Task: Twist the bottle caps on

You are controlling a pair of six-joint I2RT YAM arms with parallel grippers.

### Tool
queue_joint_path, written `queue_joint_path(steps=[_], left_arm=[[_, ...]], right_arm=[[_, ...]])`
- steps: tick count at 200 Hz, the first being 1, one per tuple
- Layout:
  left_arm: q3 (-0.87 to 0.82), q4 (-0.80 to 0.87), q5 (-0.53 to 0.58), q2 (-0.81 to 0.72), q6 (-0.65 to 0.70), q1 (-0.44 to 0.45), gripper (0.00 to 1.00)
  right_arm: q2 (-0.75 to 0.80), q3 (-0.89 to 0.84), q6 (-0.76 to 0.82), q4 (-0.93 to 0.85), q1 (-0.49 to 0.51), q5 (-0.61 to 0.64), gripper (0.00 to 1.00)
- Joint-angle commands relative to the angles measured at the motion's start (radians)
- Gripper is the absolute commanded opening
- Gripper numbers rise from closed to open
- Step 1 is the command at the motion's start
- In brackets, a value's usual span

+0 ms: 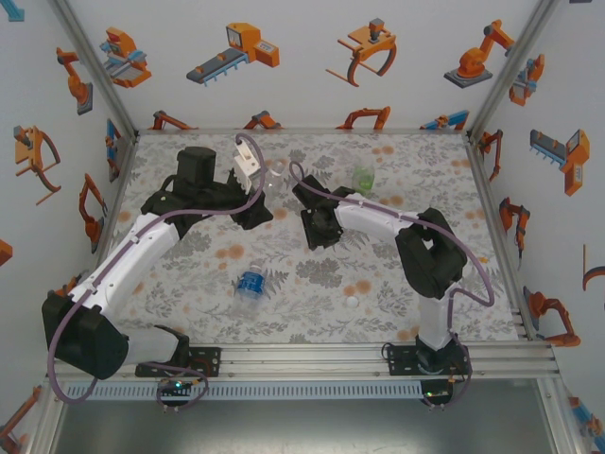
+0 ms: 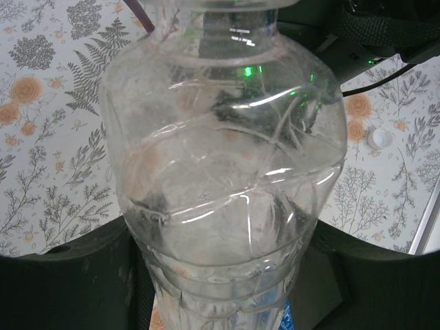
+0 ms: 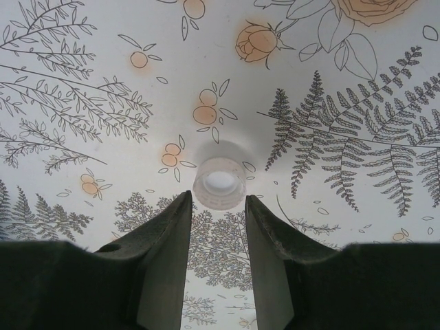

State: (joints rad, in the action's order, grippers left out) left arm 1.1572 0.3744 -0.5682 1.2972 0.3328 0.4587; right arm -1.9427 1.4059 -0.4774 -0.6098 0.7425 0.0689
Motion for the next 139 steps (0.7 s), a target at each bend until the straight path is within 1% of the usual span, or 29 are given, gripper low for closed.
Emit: queue_joint_path(steps=[1, 139], left_arm=[[0.017, 0.001, -0.013, 0.0, 0.015, 0.002, 0.08], [0.017, 0.003, -0.012, 0.002, 0.011, 0.004, 0.08]], right_arm=[[0.002, 0.01, 0.003, -0.001, 0.008, -0.001, 0.37], [-0.021, -0.004, -0.001, 0.004, 0.008, -0.005, 0.38]])
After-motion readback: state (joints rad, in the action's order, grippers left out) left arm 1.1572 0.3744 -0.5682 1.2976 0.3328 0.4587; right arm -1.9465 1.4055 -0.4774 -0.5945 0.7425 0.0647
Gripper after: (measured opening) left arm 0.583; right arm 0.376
